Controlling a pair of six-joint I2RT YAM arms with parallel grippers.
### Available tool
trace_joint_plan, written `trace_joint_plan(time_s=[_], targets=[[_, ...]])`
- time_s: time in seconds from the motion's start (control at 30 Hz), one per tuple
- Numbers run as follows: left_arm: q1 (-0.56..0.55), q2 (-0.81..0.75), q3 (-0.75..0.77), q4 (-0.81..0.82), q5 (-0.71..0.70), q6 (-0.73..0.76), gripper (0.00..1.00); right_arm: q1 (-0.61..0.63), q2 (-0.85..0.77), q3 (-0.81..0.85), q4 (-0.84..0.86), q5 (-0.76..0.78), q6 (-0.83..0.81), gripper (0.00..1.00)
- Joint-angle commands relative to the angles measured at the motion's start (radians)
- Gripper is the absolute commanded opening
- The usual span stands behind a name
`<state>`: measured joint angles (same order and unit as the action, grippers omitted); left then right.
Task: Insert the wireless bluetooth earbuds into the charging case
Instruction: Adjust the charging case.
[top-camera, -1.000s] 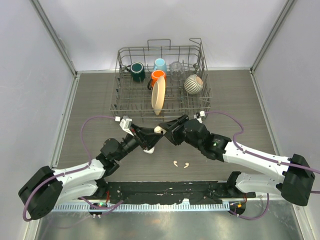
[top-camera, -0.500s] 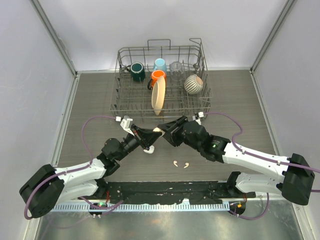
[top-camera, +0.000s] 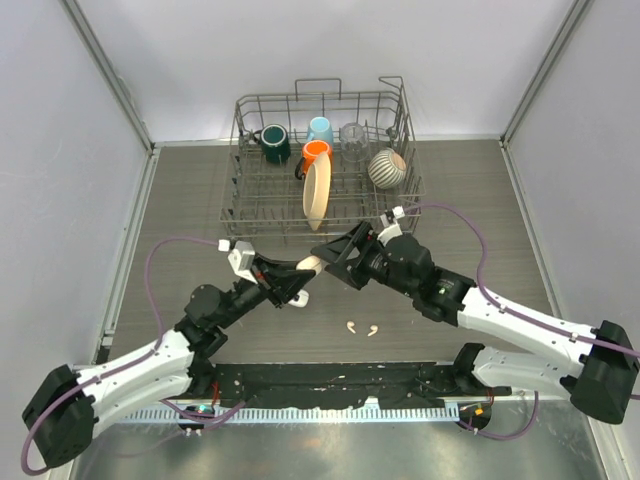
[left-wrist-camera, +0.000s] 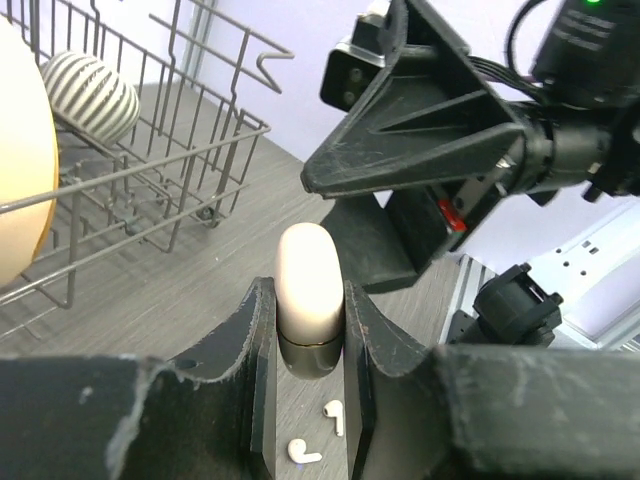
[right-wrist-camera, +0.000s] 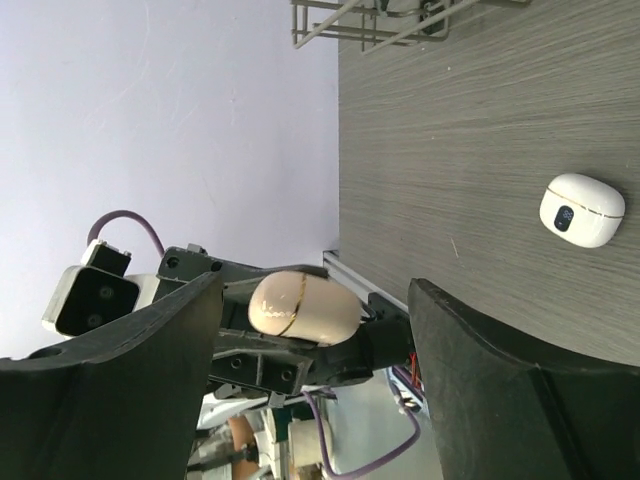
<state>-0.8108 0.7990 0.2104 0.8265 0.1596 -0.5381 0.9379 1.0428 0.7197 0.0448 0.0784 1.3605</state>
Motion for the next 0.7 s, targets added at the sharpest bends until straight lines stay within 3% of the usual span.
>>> trace_joint_plan(time_s=[0.0, 0.13, 0.3, 0.47, 0.67], targets=[[-0.004, -0.177, -0.032, -0.110, 0.026, 0.150, 0.00, -0.056, -0.021, 0.024, 0.053, -0.193, -0.141, 0.80], [-0.005, -0.354, -0.031, -0.266, 0.017, 0.268, 0.00, -0.099, 0.023, 0.058, 0.073, -0.410, -0.152, 0.80], [-0.005, -0.497, -0.043, -0.369, 0.021, 0.357, 0.00, -0.106, 0.072, 0.029, 0.220, -0.537, -0.085, 0.80], [-0.005, -0.509, -0.045, -0.411, 0.014, 0.362, 0.00, -0.106, 0.072, 0.009, 0.316, -0.566, -0.072, 0.80], [-0.005, -0.446, -0.019, -0.411, 0.037, 0.369, 0.00, -0.106, 0.098, 0.023, 0.305, -0.594, -0.086, 0.80]])
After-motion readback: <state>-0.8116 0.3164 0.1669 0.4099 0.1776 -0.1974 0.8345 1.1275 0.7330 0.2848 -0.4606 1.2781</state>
